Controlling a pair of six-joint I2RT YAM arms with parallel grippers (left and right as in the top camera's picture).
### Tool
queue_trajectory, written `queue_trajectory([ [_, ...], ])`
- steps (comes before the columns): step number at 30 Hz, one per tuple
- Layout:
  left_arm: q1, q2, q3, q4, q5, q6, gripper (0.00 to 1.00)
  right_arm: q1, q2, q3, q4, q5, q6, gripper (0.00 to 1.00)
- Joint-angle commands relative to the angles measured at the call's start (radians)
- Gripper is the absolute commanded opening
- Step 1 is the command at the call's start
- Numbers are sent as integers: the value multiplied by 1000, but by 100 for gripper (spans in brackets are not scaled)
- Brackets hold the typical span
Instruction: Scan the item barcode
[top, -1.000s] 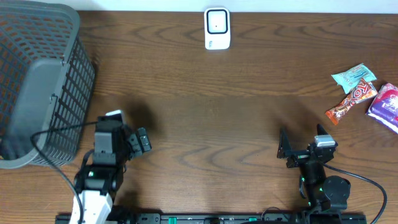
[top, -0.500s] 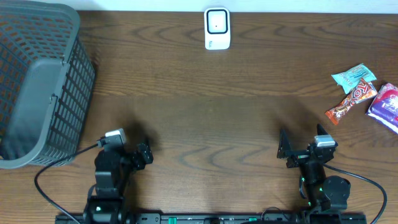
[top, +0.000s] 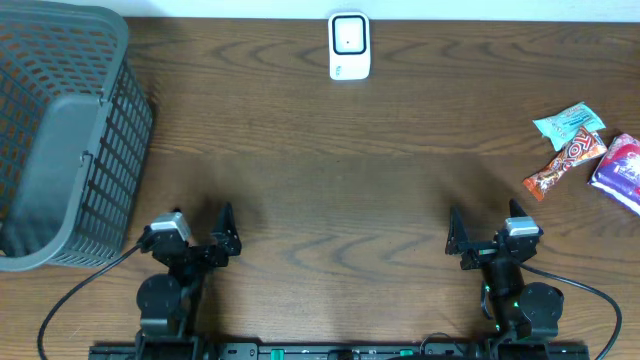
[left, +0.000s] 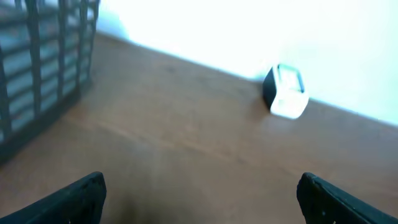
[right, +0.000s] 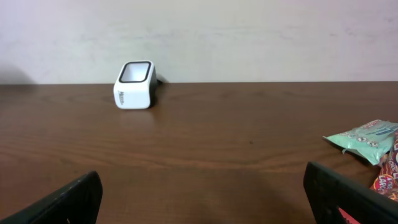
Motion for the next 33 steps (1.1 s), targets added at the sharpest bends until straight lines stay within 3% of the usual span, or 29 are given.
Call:
queue_trajectory([
  [1, 5, -40, -28, 29, -9, 26, 98, -3, -6, -3, -3, -3, -7, 99],
  [8, 5, -43, -28, 216, -4, 66, 98, -3, -6, -3, -3, -3, -7, 99],
  [19, 5, -43, -28, -13, 48, 142, 98, -3, -6, -3, -2, -3, -7, 99],
  [33, 4, -43, -28, -18, 76, 208, 98, -3, -6, -3, -3, -3, -7, 99],
])
